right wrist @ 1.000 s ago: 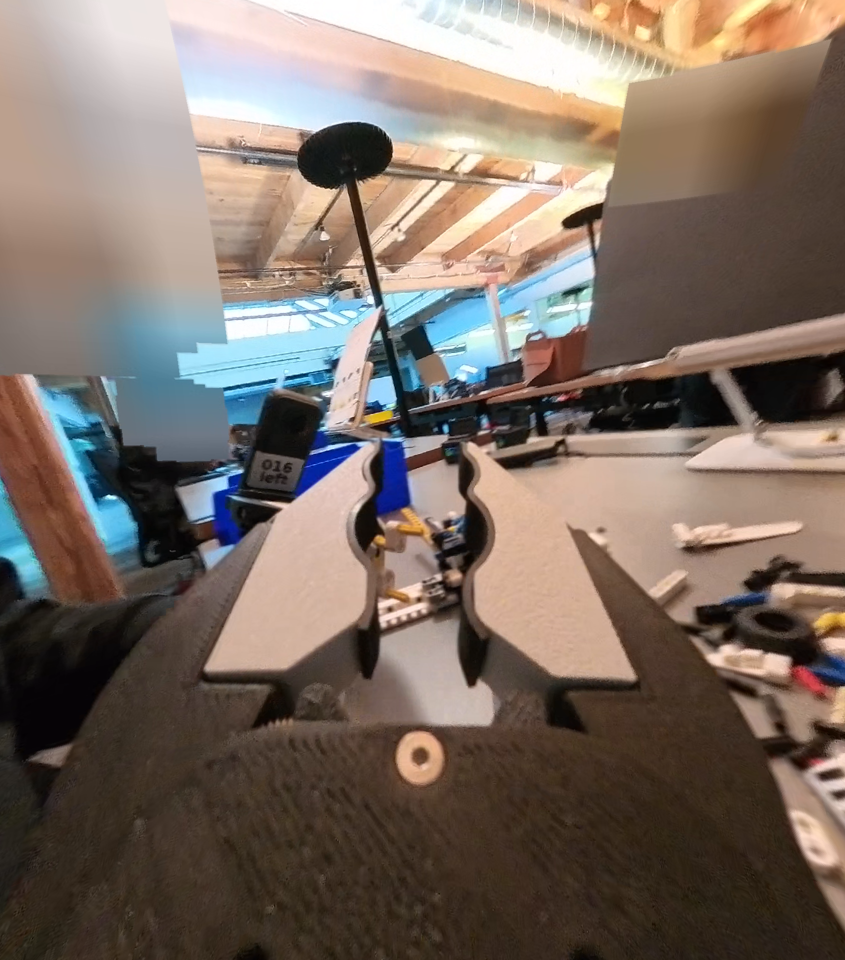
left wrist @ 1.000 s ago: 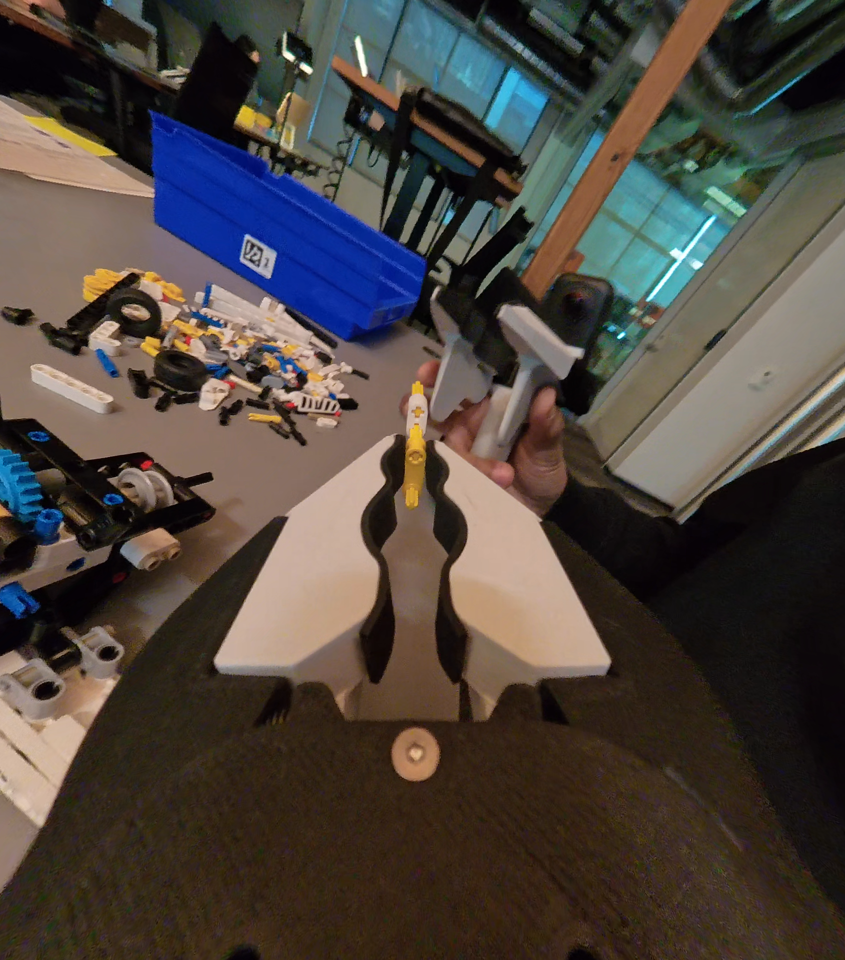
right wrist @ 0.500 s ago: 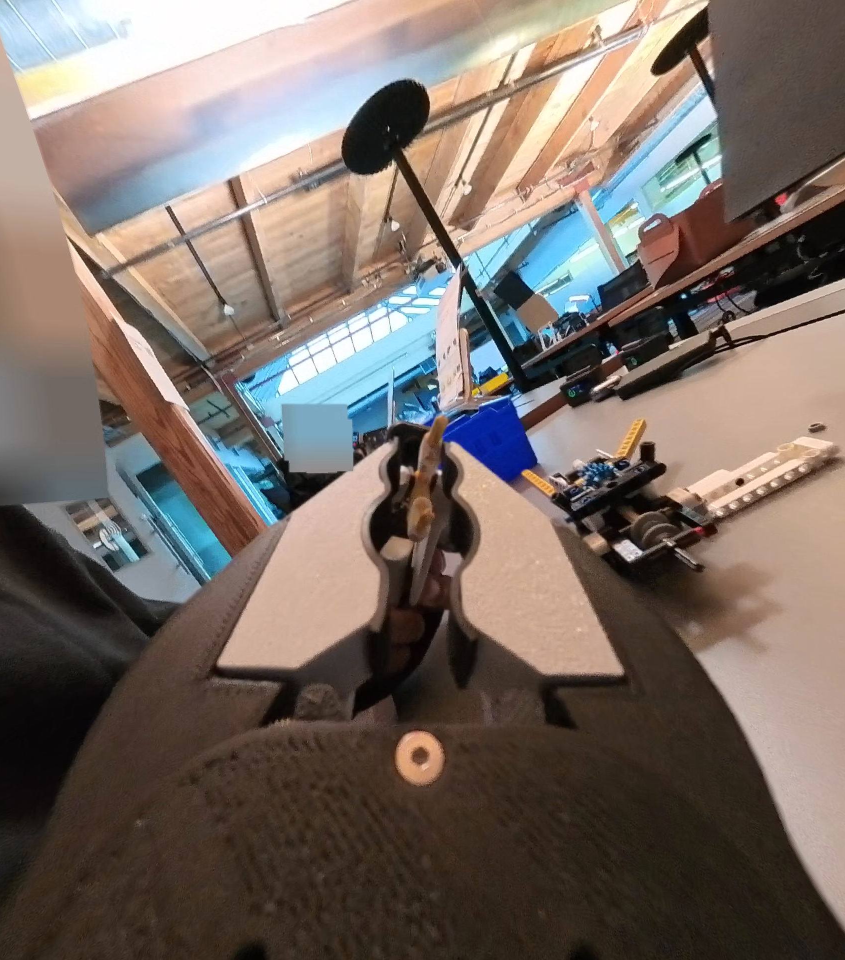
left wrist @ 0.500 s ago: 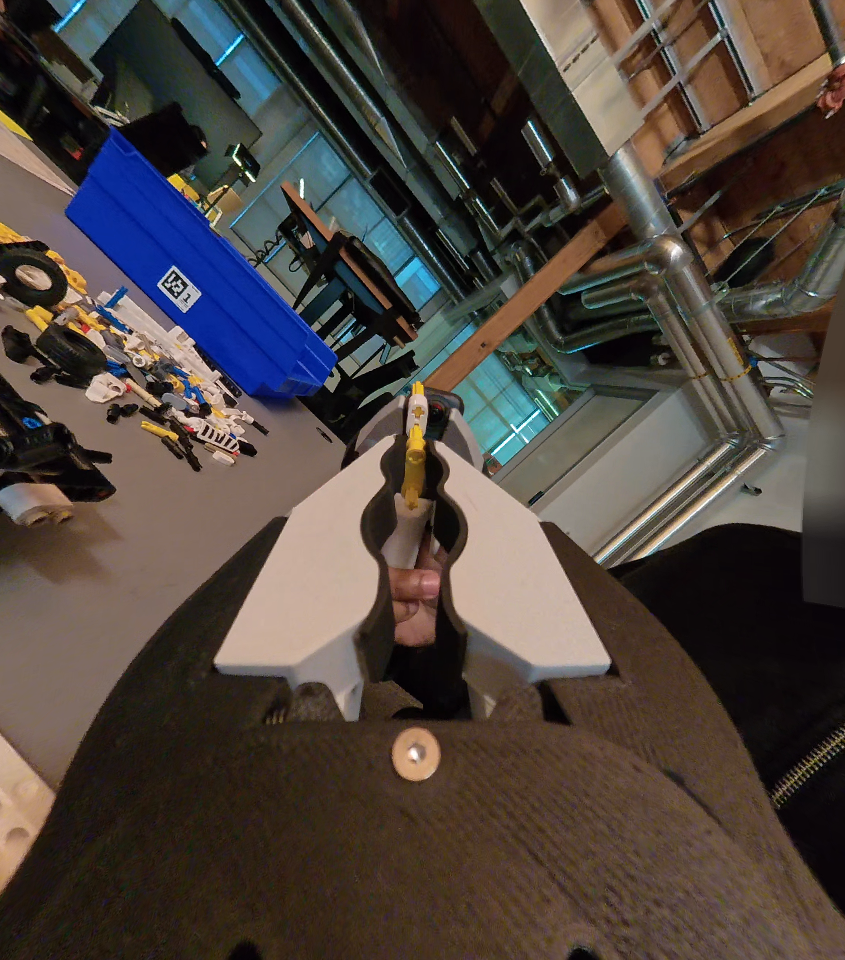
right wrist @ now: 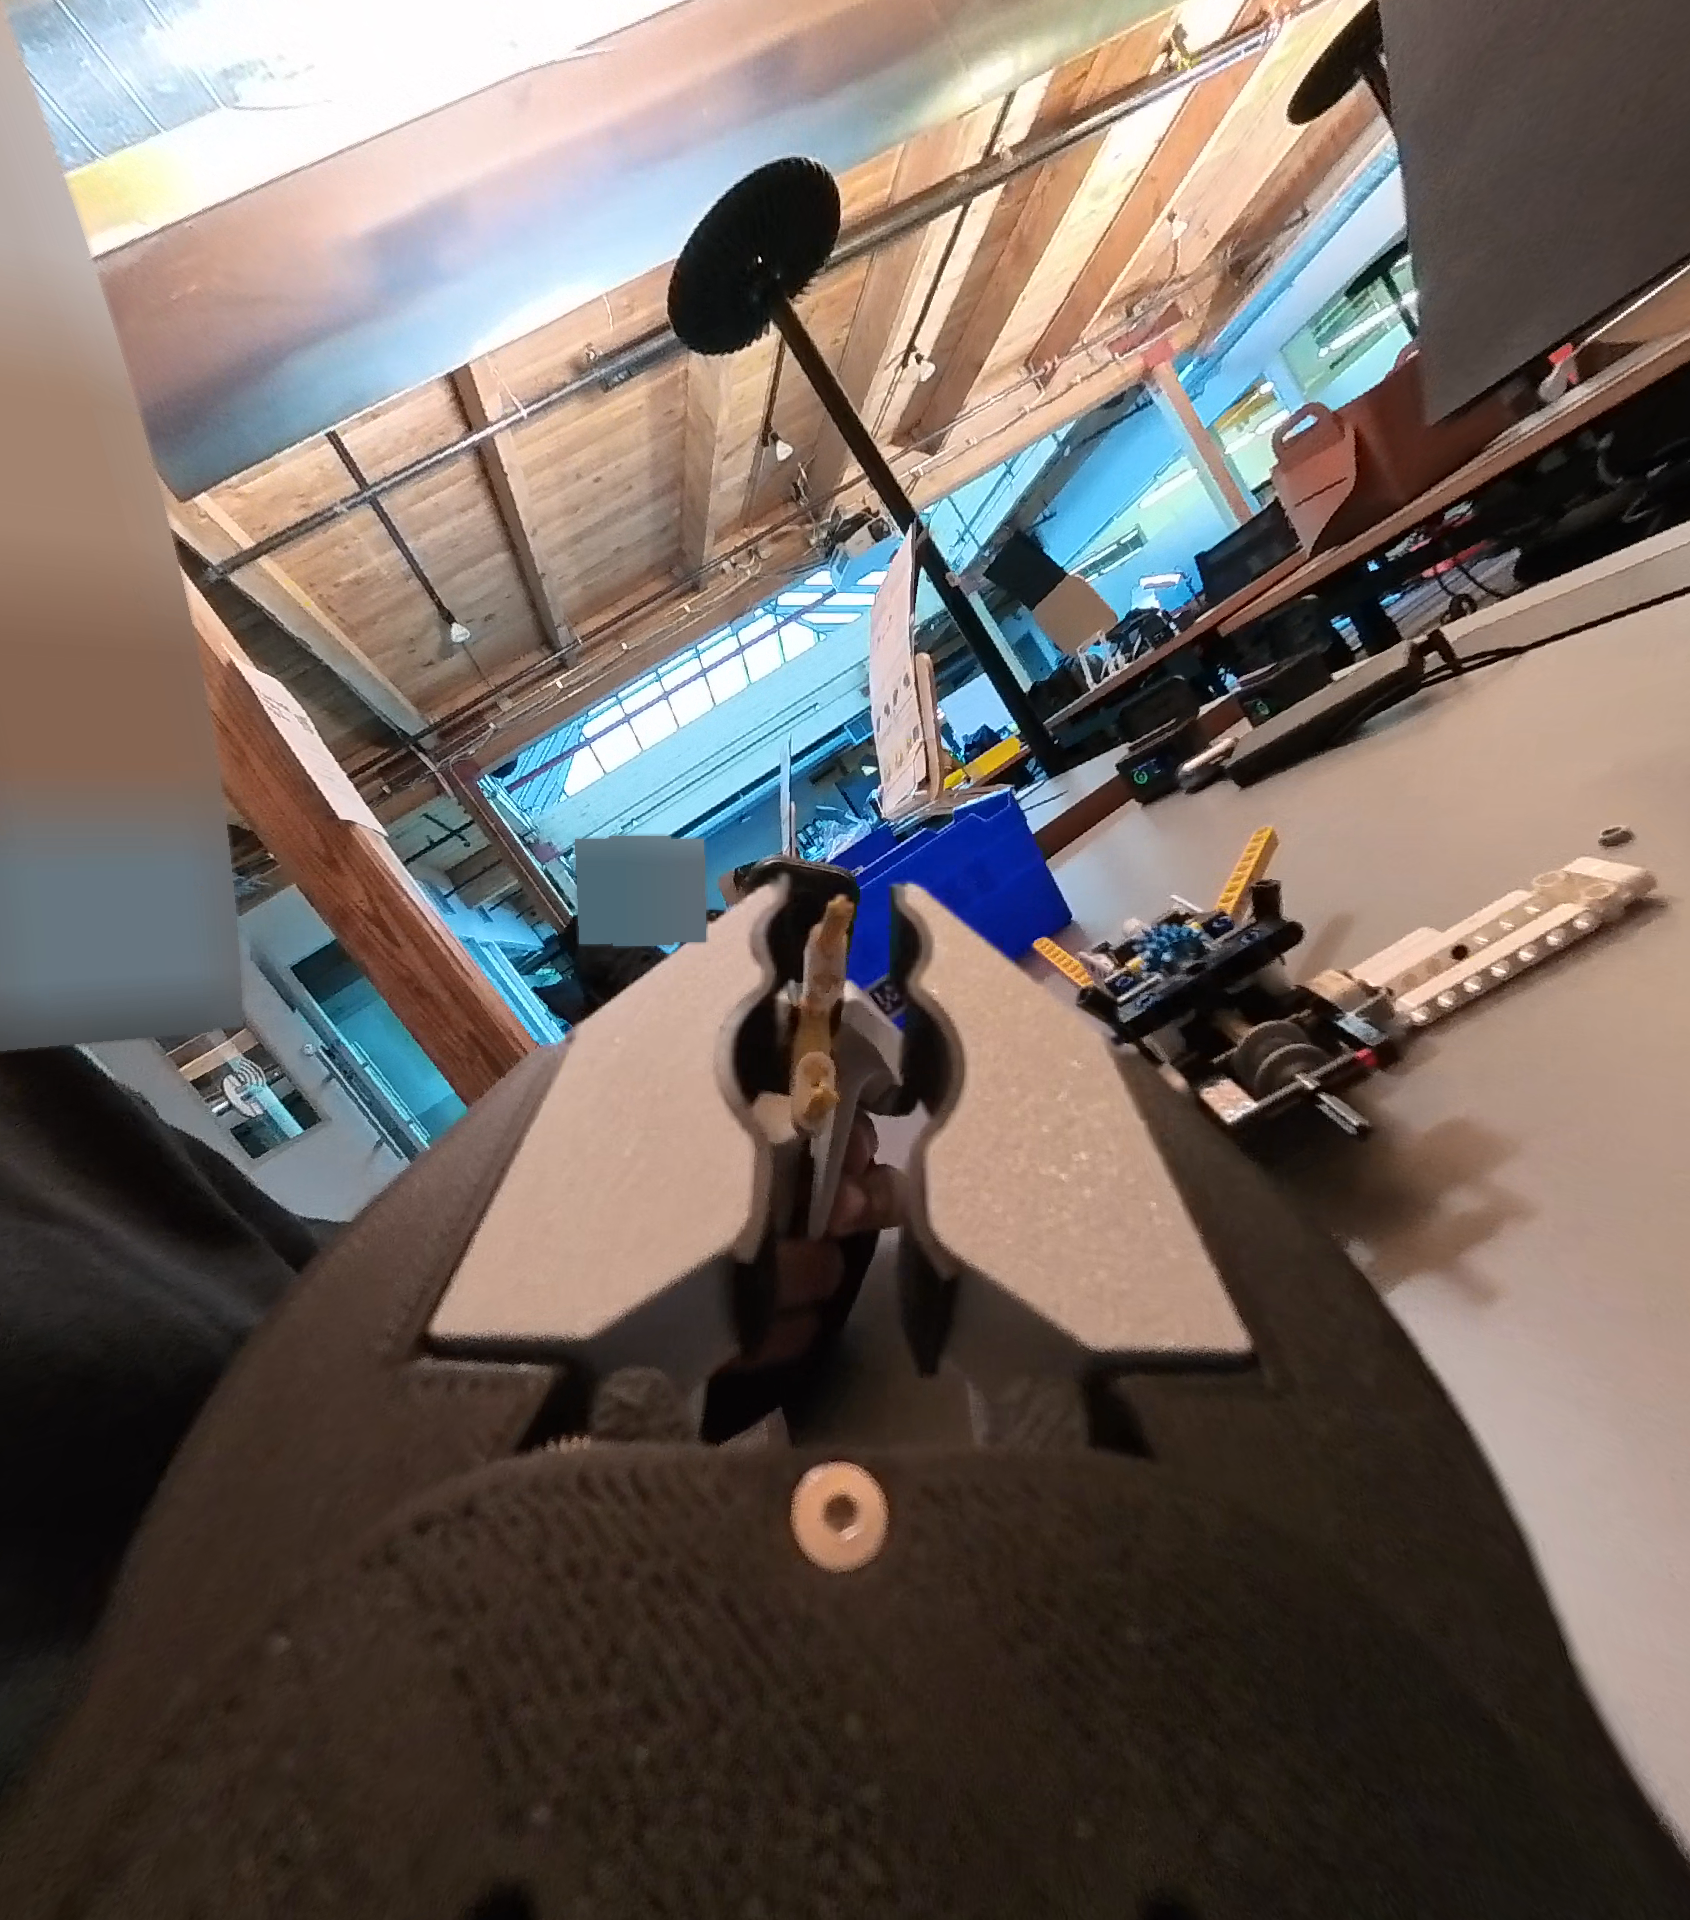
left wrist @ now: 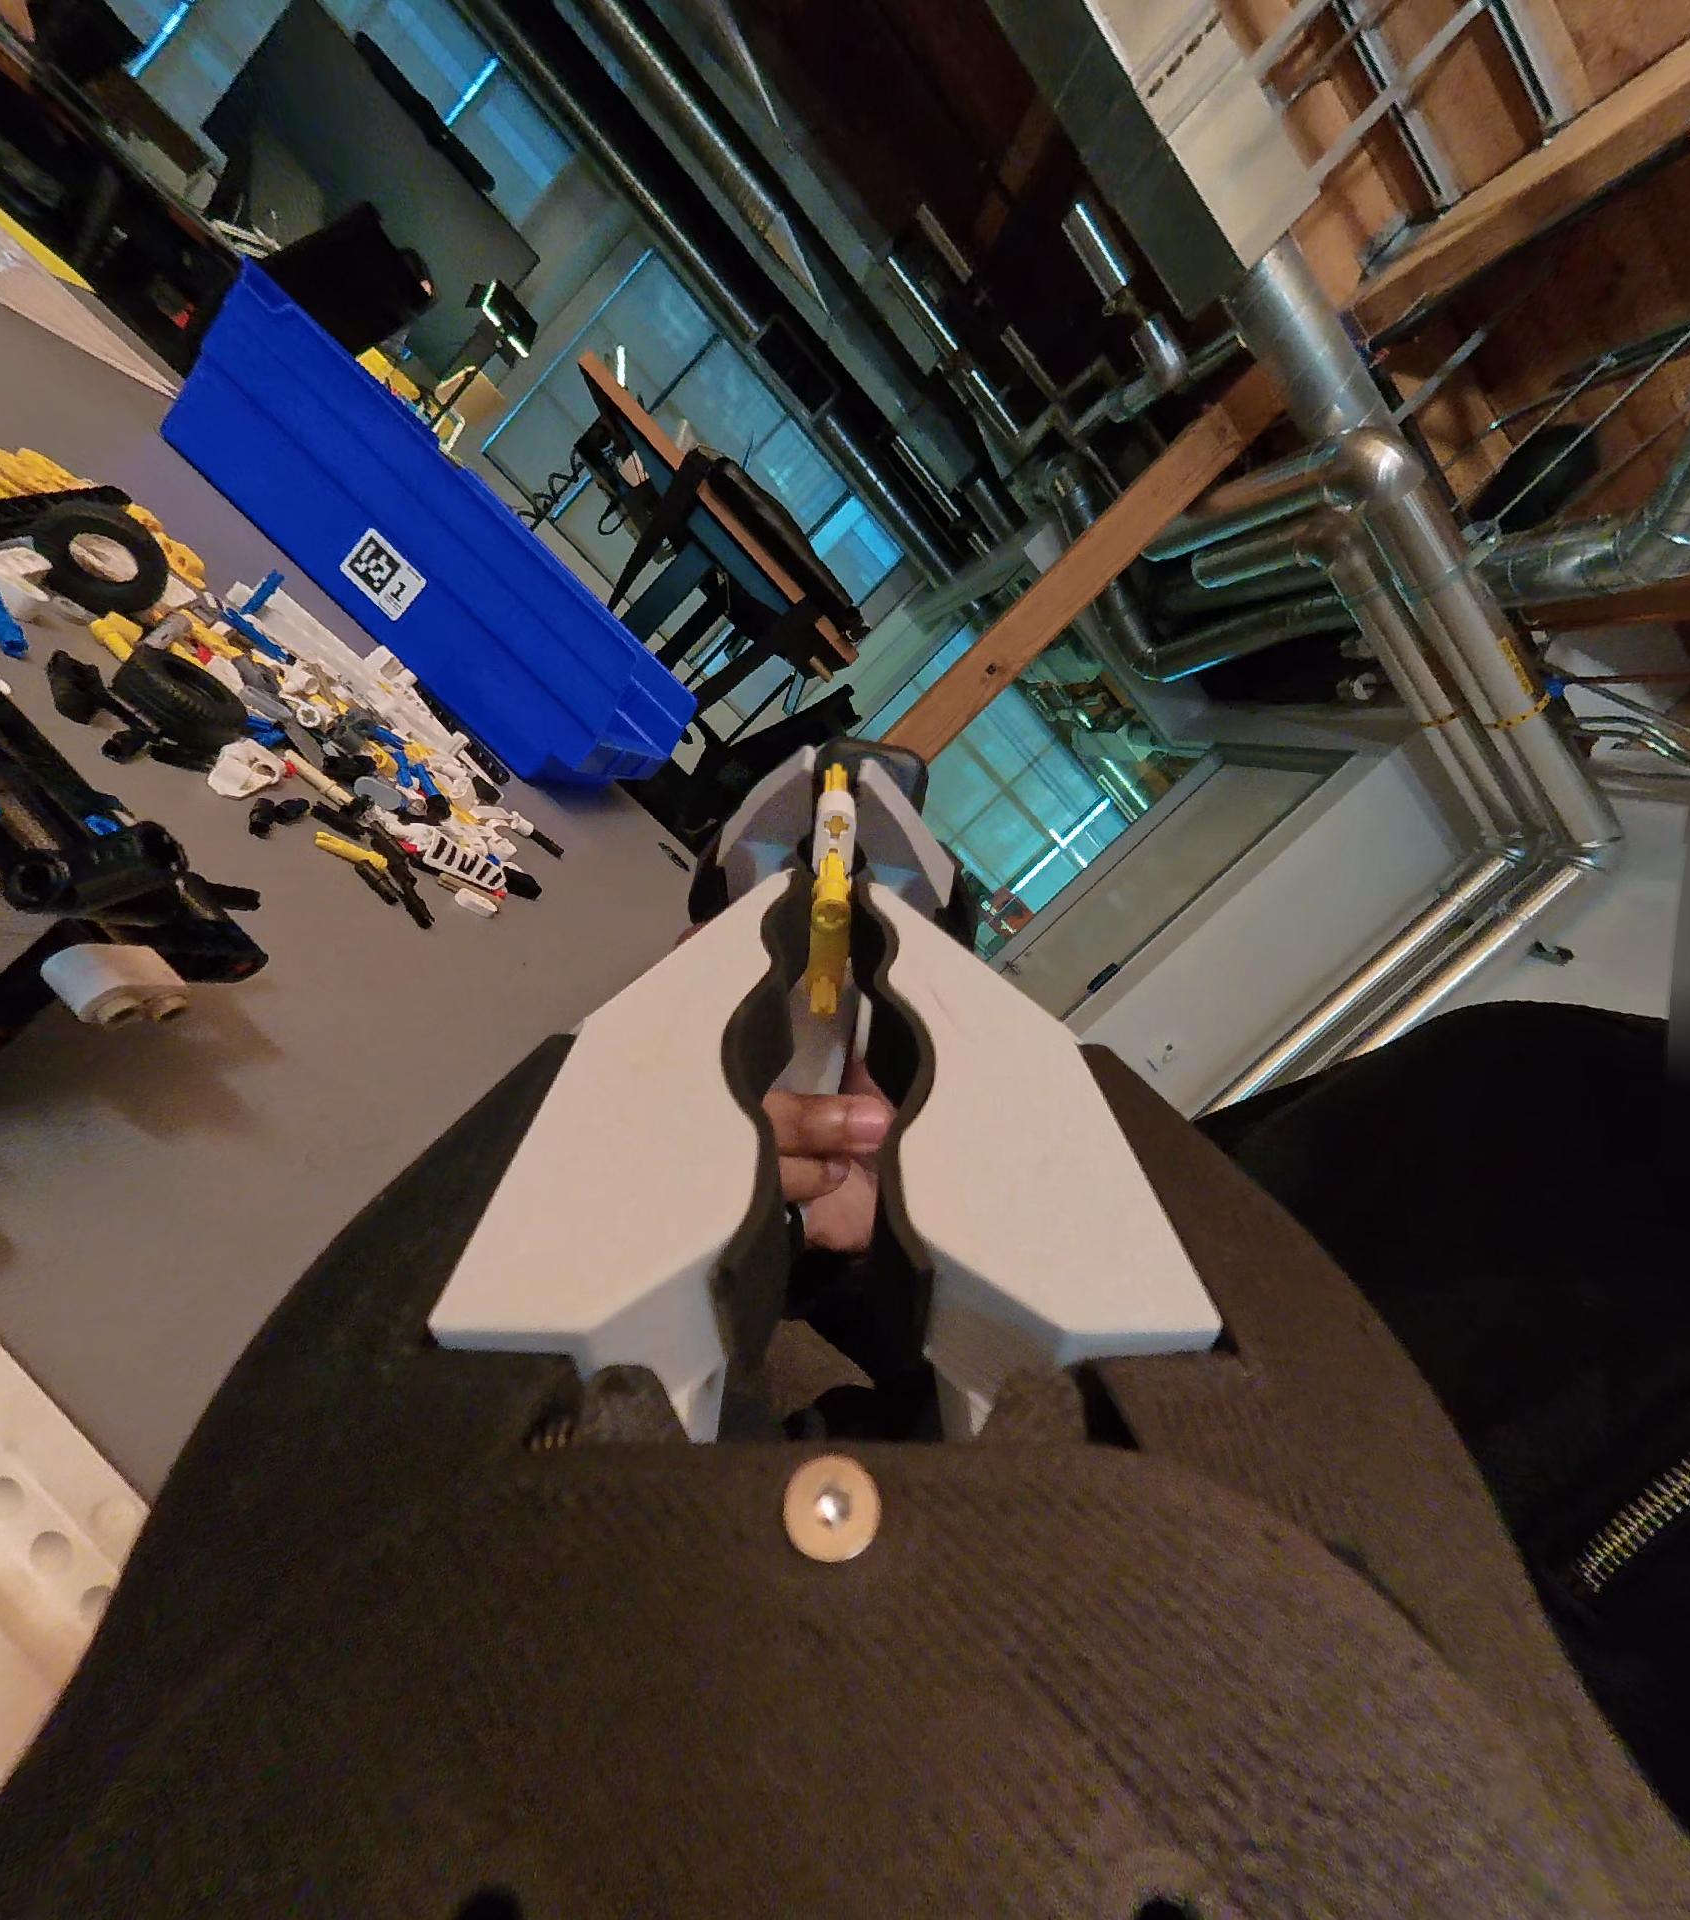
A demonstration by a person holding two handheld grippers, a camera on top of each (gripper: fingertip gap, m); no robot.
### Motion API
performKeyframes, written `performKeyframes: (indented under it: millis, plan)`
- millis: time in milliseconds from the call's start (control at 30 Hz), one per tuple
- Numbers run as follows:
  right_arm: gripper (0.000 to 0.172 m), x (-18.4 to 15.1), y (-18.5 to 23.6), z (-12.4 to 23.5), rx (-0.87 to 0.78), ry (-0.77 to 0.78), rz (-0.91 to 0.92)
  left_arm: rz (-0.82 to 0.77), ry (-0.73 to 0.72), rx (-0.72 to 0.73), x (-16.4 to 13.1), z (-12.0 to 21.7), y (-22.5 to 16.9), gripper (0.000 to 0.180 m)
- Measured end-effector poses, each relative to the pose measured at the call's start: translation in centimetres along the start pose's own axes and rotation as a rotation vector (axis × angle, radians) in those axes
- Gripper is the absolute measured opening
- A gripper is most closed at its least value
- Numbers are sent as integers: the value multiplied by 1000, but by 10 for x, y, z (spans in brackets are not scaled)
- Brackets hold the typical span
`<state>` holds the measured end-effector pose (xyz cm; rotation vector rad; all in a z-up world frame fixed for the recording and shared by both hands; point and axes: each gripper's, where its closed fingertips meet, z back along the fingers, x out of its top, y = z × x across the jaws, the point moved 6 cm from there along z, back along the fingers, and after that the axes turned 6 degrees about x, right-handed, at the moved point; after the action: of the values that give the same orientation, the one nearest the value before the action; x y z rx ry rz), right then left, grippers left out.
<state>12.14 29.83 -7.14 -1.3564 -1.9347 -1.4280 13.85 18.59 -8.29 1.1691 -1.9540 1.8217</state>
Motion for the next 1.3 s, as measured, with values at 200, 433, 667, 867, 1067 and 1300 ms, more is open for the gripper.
performKeyframes:
  millis: [200,433,667,867,1067,1300]
  plan:
    - [3,0,-1,1,26,-4,-41,1,12,-2,-1,-1,0,4]
    - [3,-3,0,-1,23,107,-11,-32,61,-30,-4,-5,-3,19]
    - [2,-10,2,-5,60,141,-53,-7,44,-26,-2,-2,-2,5]
    - [1,-7,0,-3,17,119,-42,1,28,28,-2,-6,-2,7]
    - [1,-5,1,-3,-13,47,-29,7,1,44,0,-7,-4,7]
    - [1,-3,4,-4,3,3,-61,64,-25,1,-2,-6,-8,7]
